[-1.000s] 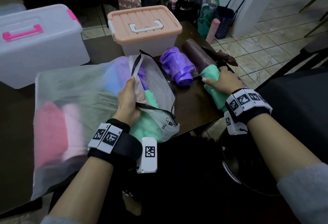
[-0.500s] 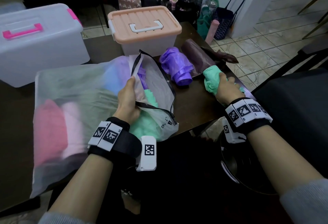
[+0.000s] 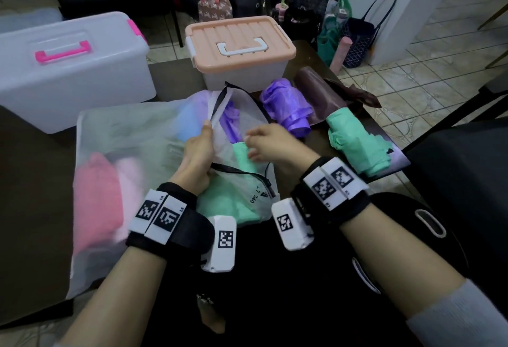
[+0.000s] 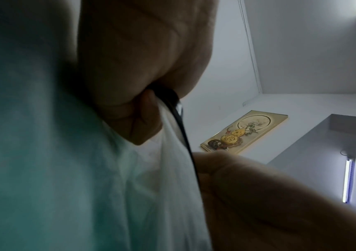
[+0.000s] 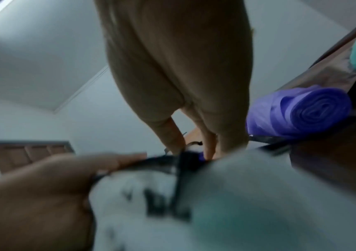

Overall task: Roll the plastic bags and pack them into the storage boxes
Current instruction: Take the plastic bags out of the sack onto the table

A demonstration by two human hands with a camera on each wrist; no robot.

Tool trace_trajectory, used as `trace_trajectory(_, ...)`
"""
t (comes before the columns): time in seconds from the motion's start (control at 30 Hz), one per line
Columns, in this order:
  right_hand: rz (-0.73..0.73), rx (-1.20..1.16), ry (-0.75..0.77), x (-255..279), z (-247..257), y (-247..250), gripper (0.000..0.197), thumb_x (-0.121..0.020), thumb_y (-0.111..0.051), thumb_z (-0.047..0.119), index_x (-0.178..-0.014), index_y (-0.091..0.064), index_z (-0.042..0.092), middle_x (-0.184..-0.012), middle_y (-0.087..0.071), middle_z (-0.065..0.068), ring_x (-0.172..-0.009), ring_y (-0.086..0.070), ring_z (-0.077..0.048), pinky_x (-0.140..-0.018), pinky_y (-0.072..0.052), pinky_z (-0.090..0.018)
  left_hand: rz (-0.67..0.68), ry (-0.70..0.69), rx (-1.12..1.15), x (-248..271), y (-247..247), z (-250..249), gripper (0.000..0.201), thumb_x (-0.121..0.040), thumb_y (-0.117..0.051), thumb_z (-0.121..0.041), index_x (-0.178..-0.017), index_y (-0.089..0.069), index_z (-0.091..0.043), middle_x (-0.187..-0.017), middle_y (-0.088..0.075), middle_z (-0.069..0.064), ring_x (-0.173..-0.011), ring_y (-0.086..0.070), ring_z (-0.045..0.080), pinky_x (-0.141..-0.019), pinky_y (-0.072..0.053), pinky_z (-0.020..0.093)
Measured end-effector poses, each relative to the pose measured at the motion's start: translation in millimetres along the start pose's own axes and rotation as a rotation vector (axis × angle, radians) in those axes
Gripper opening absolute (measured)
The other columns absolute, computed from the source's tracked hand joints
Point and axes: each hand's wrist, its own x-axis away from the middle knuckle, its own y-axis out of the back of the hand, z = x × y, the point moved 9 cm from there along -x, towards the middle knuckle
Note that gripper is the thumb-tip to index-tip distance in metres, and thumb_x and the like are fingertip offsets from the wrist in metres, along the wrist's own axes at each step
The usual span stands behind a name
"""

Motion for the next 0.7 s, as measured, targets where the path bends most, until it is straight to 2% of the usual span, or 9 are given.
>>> trace_trajectory(0.07, -0.033, 0.136, -0.017, -1.6, -8.9, -12.3, 0.036, -0.091, -0.051, 0.012, -0.115, -0.055, -0.015, -0.087, -0.053, -0.013, -0.080, -0.052, -0.022, -0.071, -0.039, -0.027, 0.009, 0.016, 0.000, 1.0, 3.0, 5.1, 0.044, -0.096, -0.036, -0.053, -0.082, -0.054, -0.016, -0.077, -0.054, 0.004, -0.067, -0.051, 0.020, -0.061, -0.039, 0.030)
trace_trajectory(0.17, 0.003, 0.302, -0.082, -1.0, -21.5, -19.8, 0.027, -0.090, -0.054, 0.029, -0.101, -0.059, 0.004, -0.091, -0.054, -0.007, -0.082, -0.054, -0.020, -0.063, -0.037, -0.020, 0.045, 0.046, 0.108, 4.7, 4.2, 8.0, 0.045, -0.096, -0.038, -0.051, -0.079, -0.056, -0.014, -0.066, -0.056, 0.000, -0.055, -0.053, 0.016, -0.054, -0.043, 0.026)
trace_trajectory(0.23, 0.082, 0.288, -0.142, 0.0, -27.6, -25.1, 0.038, -0.090, -0.055, 0.036, -0.111, -0.058, 0.004, -0.095, -0.051, -0.006, -0.089, -0.056, -0.022, -0.068, -0.037, -0.022, 0.079, 0.058, 0.222, 8.1, 0.9, 7.2, 0.044, -0.099, -0.037, -0.045, -0.079, -0.058, -0.012, -0.072, -0.061, 0.003, -0.064, -0.060, 0.015, -0.065, -0.051, 0.030)
trace_trajectory(0.3, 0.125, 0.267, -0.180, 0.8, -30.2, -26.1, 0.045, -0.088, -0.058, 0.040, -0.116, -0.056, 0.005, -0.100, -0.051, -0.005, -0.096, -0.058, -0.024, -0.069, -0.039, -0.024, 0.082, 0.087, 0.327, 10.6, -0.7, 7.2, 0.039, -0.100, -0.034, -0.041, -0.083, -0.054, -0.012, -0.080, -0.056, 0.003, -0.075, -0.058, 0.016, -0.074, -0.051, 0.037)
trace_trajectory(0.37, 0.130, 0.222, -0.216, -1.9, -34.0, -25.1, 0.040, -0.084, -0.064, 0.040, -0.105, -0.057, 0.007, -0.095, -0.057, -0.006, -0.085, -0.059, -0.022, -0.064, -0.043, -0.025, 0.070, 0.113, 0.393, 9.5, -1.9, 9.1, 0.034, -0.101, -0.033, -0.039, -0.089, -0.050, -0.012, -0.087, -0.054, 0.002, -0.087, -0.056, 0.017, -0.077, -0.050, 0.043)
trace_trajectory(0.43, 0.108, 0.084, -0.263, -3.3, -38.4, -25.9, 0.049, -0.076, -0.070, 0.036, -0.107, -0.059, 0.000, -0.089, -0.063, -0.008, -0.071, -0.060, -0.021, -0.058, -0.046, -0.025, 0.022, 0.124, 0.406, 5.8, 3.4, 12.7, 0.035, -0.100, -0.036, -0.041, -0.090, -0.051, -0.011, -0.091, -0.056, 0.004, -0.092, -0.058, 0.018, -0.081, -0.052, 0.041)
trace_trajectory(0.5, 0.098, -0.020, -0.286, -3.7, -40.0, -27.9, 0.057, -0.070, -0.073, 0.035, -0.113, -0.059, 0.001, -0.082, -0.062, -0.008, -0.060, -0.057, -0.018, -0.052, -0.045, -0.023, 0.030, 0.155, 0.408, 2.0, 7.1, 18.2, 0.039, -0.097, -0.041, -0.046, -0.096, -0.055, -0.009, -0.092, -0.061, 0.006, -0.084, -0.063, 0.018, -0.067, -0.056, 0.034)
trace_trajectory(0.57, 0.104, -0.086, -0.253, -5.1, -37.6, -30.0, 0.046, -0.074, -0.071, 0.030, -0.108, -0.059, 0.000, -0.078, -0.062, -0.008, -0.058, -0.057, -0.018, -0.053, -0.045, -0.023, 0.114, 0.215, 0.464, 1.3, 4.0, 23.0, 0.051, -0.094, -0.043, -0.052, -0.116, -0.055, -0.008, -0.108, -0.066, 0.012, -0.090, -0.067, 0.026, -0.053, -0.057, 0.035)
trace_trajectory(0.7, 0.146, -0.279, -0.135, -2.3, -28.9, -29.3, 0.010, -0.089, -0.060, 0.015, -0.093, -0.063, 0.006, -0.082, -0.066, -0.007, -0.062, -0.062, -0.013, -0.064, -0.051, -0.025, 0.124, 0.218, 0.487, 0.4, 5.7, 23.8, 0.057, -0.092, -0.047, -0.053, -0.126, -0.052, -0.008, -0.120, -0.063, 0.014, -0.101, -0.066, 0.029, -0.060, -0.059, 0.037)
